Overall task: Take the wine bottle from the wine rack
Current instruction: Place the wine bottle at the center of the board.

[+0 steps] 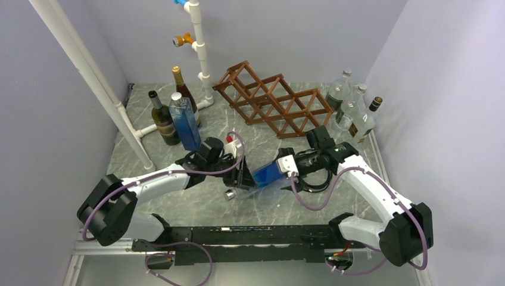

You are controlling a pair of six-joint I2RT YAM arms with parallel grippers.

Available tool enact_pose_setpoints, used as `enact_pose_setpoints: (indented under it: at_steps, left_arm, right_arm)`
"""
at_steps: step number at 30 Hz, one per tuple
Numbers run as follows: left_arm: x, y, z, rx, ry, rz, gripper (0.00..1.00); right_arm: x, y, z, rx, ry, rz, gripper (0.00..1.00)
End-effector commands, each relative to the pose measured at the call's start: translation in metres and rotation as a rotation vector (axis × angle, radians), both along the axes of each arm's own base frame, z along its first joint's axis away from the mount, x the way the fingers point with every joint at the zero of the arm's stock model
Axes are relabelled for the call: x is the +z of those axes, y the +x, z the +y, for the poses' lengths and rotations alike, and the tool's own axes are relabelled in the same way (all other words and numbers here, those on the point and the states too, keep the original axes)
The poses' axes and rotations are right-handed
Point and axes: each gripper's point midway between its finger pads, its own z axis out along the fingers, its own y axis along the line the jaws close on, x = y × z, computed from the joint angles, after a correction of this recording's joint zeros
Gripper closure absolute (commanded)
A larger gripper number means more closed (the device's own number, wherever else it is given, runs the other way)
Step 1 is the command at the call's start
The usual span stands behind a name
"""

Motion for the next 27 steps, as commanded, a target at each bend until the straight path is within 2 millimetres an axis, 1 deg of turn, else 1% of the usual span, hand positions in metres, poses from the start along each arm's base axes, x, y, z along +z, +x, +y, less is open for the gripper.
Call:
enact_pose_setpoints:
  at_steps: [1, 11, 18, 27]
  left_arm:
    - [0.081, 0.009, -0.029, -0.098, -0.246, -0.204, 1.00]
    - [0.084, 0.003, -0.042, -0.130, -0.270, -0.181, 1.00]
    - [0.088, 0.002, -0.046, -0.133, -0.293, -0.179, 1.00]
    - [0.092, 0.001, -0.047, -0.131, -0.312, -0.175, 1.00]
  right_arm:
    - [0.006, 0.012, 0.008, 0.011, -0.018, -0.084, 0.00]
    - [-0.016, 0.012, 0.018, 0.025, -0.090, -0.121, 0.01]
    - [-0.043, 0.006, 0.019, 0.038, -0.154, -0.135, 0.07]
    - [-0.050, 0.006, 0.024, 0.030, -0.164, -0.148, 0.17]
